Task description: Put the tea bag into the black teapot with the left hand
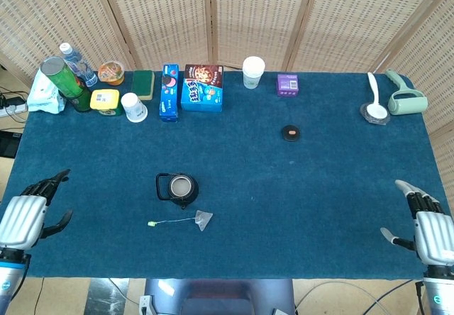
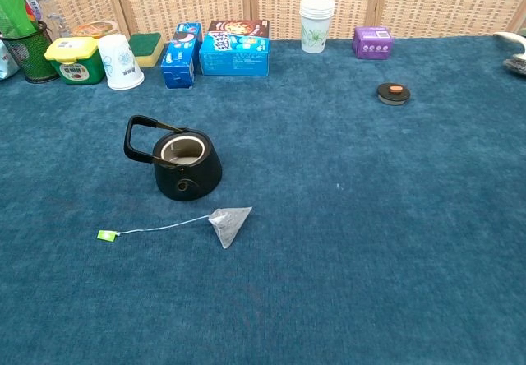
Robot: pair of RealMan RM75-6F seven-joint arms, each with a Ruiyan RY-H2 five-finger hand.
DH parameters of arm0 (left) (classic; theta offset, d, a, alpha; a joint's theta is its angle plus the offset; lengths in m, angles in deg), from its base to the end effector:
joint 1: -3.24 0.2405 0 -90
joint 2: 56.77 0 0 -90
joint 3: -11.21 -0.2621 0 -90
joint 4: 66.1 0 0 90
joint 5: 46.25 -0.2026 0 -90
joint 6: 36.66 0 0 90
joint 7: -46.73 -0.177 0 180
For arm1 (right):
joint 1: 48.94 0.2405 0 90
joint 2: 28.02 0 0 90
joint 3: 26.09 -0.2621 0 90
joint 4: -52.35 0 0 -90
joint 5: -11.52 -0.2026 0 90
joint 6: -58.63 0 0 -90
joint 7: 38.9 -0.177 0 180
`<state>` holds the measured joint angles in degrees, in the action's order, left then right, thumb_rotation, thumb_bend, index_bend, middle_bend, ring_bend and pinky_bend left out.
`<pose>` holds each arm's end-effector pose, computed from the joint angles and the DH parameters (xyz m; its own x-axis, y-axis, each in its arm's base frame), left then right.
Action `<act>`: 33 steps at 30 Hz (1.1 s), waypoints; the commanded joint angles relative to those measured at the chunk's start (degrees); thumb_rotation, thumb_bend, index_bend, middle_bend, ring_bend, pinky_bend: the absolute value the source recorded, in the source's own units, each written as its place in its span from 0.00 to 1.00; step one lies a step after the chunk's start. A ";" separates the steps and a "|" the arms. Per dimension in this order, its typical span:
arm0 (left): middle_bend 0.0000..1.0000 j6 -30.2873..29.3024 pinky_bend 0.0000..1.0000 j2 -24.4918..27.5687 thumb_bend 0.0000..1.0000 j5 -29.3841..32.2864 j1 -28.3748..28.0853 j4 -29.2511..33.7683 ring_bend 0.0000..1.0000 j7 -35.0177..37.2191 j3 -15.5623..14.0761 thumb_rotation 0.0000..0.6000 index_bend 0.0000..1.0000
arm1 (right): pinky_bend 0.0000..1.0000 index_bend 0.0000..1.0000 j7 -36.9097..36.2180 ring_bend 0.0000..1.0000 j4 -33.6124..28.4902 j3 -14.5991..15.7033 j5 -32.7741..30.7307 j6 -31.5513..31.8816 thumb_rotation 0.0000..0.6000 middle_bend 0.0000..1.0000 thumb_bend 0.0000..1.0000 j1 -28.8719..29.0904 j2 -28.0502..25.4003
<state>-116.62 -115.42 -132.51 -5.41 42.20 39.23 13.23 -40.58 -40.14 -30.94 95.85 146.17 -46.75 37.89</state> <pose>-0.2538 0.2224 0.1574 0.3576 0.0942 0.9291 0.9316 -0.1060 -0.3478 -0.3189 -0.2055 0.1727 0.3345 0.0574 0.9406 -0.9417 0.0576 0.3314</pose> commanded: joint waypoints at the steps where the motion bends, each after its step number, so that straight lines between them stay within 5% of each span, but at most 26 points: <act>1: 0.64 2.47 0.67 0.62 0.35 -0.02 -1.42 0.84 0.64 -1.45 -0.23 1.00 0.10 | 0.21 0.15 -0.53 0.22 0.41 0.03 -0.36 -0.05 1.00 0.20 0.09 -0.23 -0.10; 3: 0.77 4.96 0.78 0.88 0.35 0.44 -2.71 1.26 0.76 -3.20 -0.41 1.00 0.10 | 0.21 0.15 -1.02 0.24 0.96 -0.04 -0.79 -0.17 1.00 0.20 0.09 -0.37 -0.13; 10: 1.00 9.75 0.96 -0.76 0.36 2.71 -6.32 2.16 0.98 -7.53 0.59 1.00 0.29 | 0.21 0.17 -2.83 0.29 2.48 -0.05 -1.84 -0.75 1.00 0.21 0.09 -0.80 -0.21; 33: 1.00 16.94 1.00 -8.25 0.38 9.42 -11.98 2.54 1.00 -16.81 0.15 1.00 0.45 | 0.21 0.18 -4.79 0.31 4.75 -0.50 -3.39 -2.44 1.00 0.22 0.09 -0.75 0.08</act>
<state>-99.90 -123.33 -123.38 -17.16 44.93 22.73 13.49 -45.37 -35.44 -31.43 92.49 143.75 -47.49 37.92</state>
